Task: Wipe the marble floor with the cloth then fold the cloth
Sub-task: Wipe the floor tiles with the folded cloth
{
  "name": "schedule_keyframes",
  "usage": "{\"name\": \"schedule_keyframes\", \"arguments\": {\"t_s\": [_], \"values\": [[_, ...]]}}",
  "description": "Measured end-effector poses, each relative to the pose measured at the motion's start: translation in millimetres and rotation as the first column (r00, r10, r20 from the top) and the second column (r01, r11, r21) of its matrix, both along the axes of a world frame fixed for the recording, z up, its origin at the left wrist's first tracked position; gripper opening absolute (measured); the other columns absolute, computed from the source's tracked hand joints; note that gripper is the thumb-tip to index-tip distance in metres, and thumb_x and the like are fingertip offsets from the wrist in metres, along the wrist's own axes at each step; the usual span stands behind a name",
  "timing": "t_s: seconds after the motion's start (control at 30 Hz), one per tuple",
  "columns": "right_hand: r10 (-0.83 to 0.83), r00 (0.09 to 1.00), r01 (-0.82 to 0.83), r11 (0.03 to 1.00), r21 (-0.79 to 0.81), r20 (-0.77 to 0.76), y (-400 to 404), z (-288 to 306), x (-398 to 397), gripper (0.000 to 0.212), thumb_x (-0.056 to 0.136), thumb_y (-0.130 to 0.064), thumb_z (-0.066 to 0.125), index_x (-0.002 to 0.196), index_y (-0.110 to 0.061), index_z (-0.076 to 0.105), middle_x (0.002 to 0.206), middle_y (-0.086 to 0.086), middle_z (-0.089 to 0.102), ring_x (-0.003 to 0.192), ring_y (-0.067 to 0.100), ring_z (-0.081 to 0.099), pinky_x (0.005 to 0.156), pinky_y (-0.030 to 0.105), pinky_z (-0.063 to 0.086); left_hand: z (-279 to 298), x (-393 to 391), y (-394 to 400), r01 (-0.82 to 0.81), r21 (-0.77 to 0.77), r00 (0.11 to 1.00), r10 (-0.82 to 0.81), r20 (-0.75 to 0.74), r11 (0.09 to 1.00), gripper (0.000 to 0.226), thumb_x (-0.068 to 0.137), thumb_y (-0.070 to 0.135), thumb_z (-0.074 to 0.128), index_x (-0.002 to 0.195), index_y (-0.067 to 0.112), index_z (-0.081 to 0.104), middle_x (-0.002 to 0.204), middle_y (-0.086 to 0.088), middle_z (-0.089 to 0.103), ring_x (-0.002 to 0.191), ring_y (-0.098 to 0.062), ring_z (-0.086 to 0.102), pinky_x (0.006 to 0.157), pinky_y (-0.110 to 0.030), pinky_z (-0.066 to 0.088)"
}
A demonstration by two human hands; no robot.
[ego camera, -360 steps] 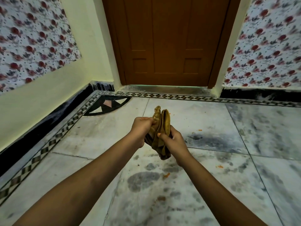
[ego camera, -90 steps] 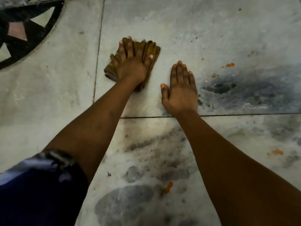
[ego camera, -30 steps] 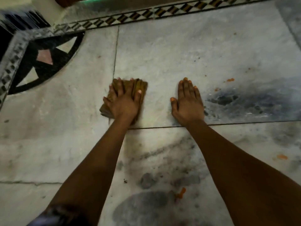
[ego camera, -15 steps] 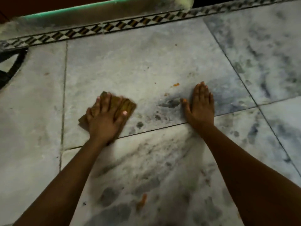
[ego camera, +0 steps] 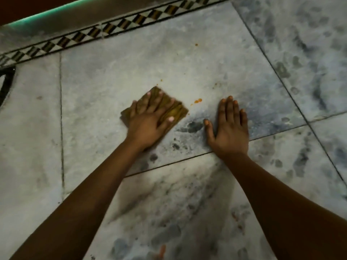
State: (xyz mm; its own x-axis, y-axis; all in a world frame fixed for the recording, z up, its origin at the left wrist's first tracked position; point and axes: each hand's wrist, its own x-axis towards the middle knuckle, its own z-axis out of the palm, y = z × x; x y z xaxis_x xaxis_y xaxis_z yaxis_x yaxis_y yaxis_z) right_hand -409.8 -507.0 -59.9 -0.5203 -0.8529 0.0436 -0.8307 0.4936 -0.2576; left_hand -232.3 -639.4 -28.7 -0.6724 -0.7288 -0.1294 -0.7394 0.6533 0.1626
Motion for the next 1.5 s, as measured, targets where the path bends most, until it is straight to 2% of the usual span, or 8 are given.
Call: {"name": "schedule_keyframes", "arguments": {"t_s": [0.1, 0.27, 0.5, 0.6, 0.77, 1.0, 1.27, 1.5], "values": [[-0.005, 1.0, 0.005, 1.0, -0.001, 0.0, 0.1, -0.2, 0.3, 0.076, 0.091, -0.054, 0.017, 0.148, -0.003, 0.018, 0.155, 0.019, 0.018, 0.143, 0.032, 0.016, 0.116, 0.042, 0.01, 2.2, 20.8, -23.6, -0.038, -0.003, 0.999, 0.038, 0.0, 0.999, 0.058, 0.087, 0.062, 0.012, 0.143, 0.045, 0.008, 0.157, 0.009, 0.007, 0.145, -0.02, -0.001, 0.113, -0.049, 0.0], [-0.01, 1.0, 0.01, 1.0, -0.008, -0.001, -0.8, -0.2, 0.1, 0.076, 0.09, -0.053, 0.019, 0.148, -0.003, 0.019, 0.155, 0.018, 0.017, 0.144, 0.031, 0.015, 0.116, 0.042, 0.009, -1.8, -59.7, -78.7, -0.293, 0.039, 0.956, 0.292, 0.012, 0.955, 0.053, 0.097, 0.051, 0.025, 0.147, 0.039, 0.012, 0.159, 0.005, 0.003, 0.145, -0.025, -0.006, 0.113, -0.054, -0.004], [-0.017, 1.0, 0.017, 1.0, -0.012, 0.002, -0.8, 1.0, 0.2, 0.074, 0.091, -0.052, 0.021, 0.147, -0.003, 0.021, 0.154, 0.018, 0.019, 0.143, 0.031, 0.017, 0.115, 0.04, 0.008, -6.9, 2.9, 18.5, 0.098, -0.063, 0.995, -0.099, -0.027, 0.993, 0.066, 0.09, 0.057, 0.017, 0.149, 0.027, 0.013, 0.157, 0.004, 0.012, 0.145, -0.018, 0.002, 0.114, -0.043, -0.004], [-0.016, 1.0, 0.016, 1.0, -0.004, 0.002, -1.0, -0.7, -0.2, 0.074, 0.091, -0.052, 0.021, 0.147, -0.004, 0.02, 0.154, 0.018, 0.019, 0.143, 0.031, 0.017, 0.115, 0.04, 0.007, -4.0, 11.8, -11.3, 0.065, -0.033, 0.998, -0.065, 0.007, 0.997, 0.066, 0.089, 0.057, 0.015, 0.149, 0.029, 0.015, 0.157, 0.006, 0.012, 0.145, -0.017, 0.005, 0.114, -0.042, -0.001], [-0.019, 1.0, 0.019, 1.0, -0.004, 0.004, -0.9, 0.2, 0.1, 0.074, 0.091, -0.052, 0.022, 0.147, -0.003, 0.021, 0.154, 0.019, 0.019, 0.143, 0.031, 0.017, 0.115, 0.041, 0.008, -5.2, -66.3, -66.5, -0.216, 0.015, 0.976, 0.215, 0.017, 0.976, 0.059, 0.097, 0.05, 0.025, 0.15, 0.03, 0.009, 0.159, 0.006, 0.003, 0.145, -0.02, -0.005, 0.115, -0.049, -0.005], [-0.014, 1.0, 0.014, 1.0, -0.005, 0.017, -0.5, 0.8, -0.3, 0.073, 0.091, -0.051, 0.025, 0.147, -0.004, 0.021, 0.154, 0.018, 0.02, 0.143, 0.031, 0.017, 0.115, 0.039, 0.006, -6.4, -7.6, 13.9, 0.042, -0.049, 0.999, -0.041, 0.03, 0.998, 0.068, 0.087, 0.06, 0.011, 0.149, 0.033, 0.011, 0.157, 0.007, 0.008, 0.145, -0.019, 0.002, 0.114, -0.044, -0.004], [-0.009, 1.0, 0.009, 1.0, -0.011, 0.03, 0.2, 0.3, -0.7, 0.074, 0.091, -0.052, 0.022, 0.148, -0.005, 0.018, 0.155, 0.017, 0.016, 0.144, 0.029, 0.014, 0.115, 0.038, 0.003, -7.4, -94.2, -74.4, -0.297, 0.029, 0.955, 0.296, 0.025, 0.955, 0.055, 0.097, 0.051, 0.022, 0.148, 0.037, 0.007, 0.159, 0.003, -0.002, 0.145, -0.026, -0.009, 0.113, -0.055, -0.008], [0.011, 0.999, -0.011, 1.0, 0.011, 0.035, -0.3, 2.4, -3.4, 0.075, 0.091, -0.053, 0.02, 0.149, -0.006, 0.01, 0.157, 0.015, 0.007, 0.146, 0.027, 0.005, 0.116, 0.037, -0.003, -6.2, -45.6, -2.3, 0.001, -0.03, 0.999, 0.001, 0.042, 1.0, 0.059, 0.091, 0.059, 0.016, 0.146, 0.043, 0.004, 0.158, 0.008, -0.002, 0.145, -0.02, -0.007, 0.112, -0.05, -0.007]]}}
